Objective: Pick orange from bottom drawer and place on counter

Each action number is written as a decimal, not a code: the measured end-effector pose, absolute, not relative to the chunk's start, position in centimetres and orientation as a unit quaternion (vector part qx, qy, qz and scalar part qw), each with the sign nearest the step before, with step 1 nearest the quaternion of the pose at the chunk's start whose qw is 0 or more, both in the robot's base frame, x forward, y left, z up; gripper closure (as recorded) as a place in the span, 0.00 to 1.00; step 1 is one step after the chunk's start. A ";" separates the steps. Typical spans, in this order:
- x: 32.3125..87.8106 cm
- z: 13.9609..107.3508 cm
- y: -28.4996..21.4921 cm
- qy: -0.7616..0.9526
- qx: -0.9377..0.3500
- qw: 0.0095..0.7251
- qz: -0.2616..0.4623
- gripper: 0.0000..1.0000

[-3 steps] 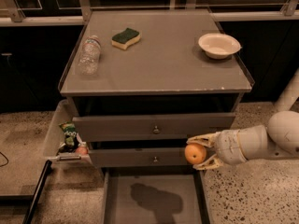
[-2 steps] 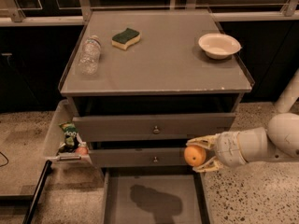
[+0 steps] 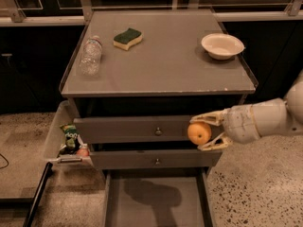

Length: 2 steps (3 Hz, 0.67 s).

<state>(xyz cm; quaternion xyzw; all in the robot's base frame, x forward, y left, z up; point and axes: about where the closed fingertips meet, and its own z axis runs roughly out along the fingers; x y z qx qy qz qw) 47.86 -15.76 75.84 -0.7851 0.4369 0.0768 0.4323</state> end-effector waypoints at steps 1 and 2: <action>50.7 81.3 -15.9 0.404 -0.796 0.443 0.083 1.00; 54.0 85.5 -15.9 0.385 -0.805 0.443 0.088 1.00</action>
Offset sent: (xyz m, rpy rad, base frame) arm 0.1228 -0.0176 0.1854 0.0301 -0.1293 0.1124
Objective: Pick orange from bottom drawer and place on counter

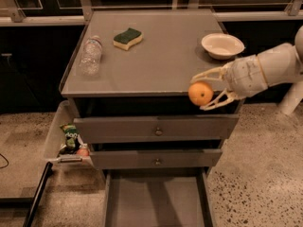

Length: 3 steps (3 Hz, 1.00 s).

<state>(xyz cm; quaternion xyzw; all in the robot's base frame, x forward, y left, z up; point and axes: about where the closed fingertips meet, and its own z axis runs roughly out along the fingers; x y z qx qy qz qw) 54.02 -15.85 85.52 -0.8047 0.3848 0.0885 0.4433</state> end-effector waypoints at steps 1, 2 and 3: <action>56.8 89.6 -15.8 0.372 -0.802 0.457 0.100 1.00; 58.2 93.5 -16.9 0.364 -0.795 0.480 0.067 1.00; 58.4 93.4 -16.6 0.364 -0.796 0.479 0.066 1.00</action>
Offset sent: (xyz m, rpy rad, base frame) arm 0.0239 0.0016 0.0354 0.0312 0.0015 0.0247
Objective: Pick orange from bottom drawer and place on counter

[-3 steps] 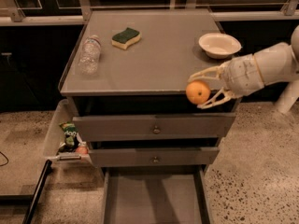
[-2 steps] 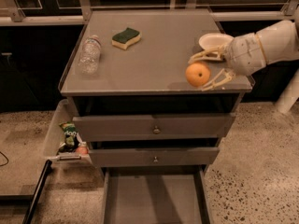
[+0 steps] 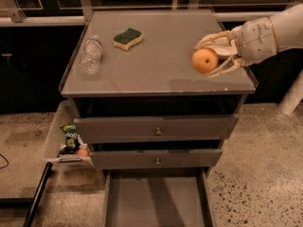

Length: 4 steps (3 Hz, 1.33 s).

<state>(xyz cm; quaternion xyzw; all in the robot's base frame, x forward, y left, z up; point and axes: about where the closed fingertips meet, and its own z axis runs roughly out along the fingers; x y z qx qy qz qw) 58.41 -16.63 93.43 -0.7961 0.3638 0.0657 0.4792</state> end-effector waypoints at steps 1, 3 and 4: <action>60.7 94.3 -14.9 0.362 -0.782 0.502 0.077 1.00; 65.0 94.8 -11.0 0.378 -0.727 0.553 0.151 1.00; 66.6 92.9 -10.9 0.421 -0.713 0.535 0.170 1.00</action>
Offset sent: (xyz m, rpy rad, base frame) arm 0.0840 0.0573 0.0296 0.3161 0.1010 0.0012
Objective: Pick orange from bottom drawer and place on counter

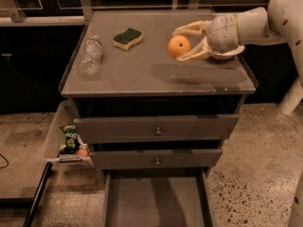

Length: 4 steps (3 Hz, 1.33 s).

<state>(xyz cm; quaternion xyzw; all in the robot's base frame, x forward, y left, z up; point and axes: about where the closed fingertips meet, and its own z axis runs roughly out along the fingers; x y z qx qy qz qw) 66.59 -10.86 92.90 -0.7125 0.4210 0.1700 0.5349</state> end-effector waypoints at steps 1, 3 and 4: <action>69.1 90.1 -11.8 0.483 -0.693 0.507 0.172 1.00; 72.0 86.5 -13.1 0.556 -0.660 0.472 0.180 1.00; 72.0 86.5 -13.0 0.557 -0.660 0.471 0.181 0.81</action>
Offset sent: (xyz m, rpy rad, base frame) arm 0.0670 -0.0353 -0.0690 -0.0864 0.2641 -0.2656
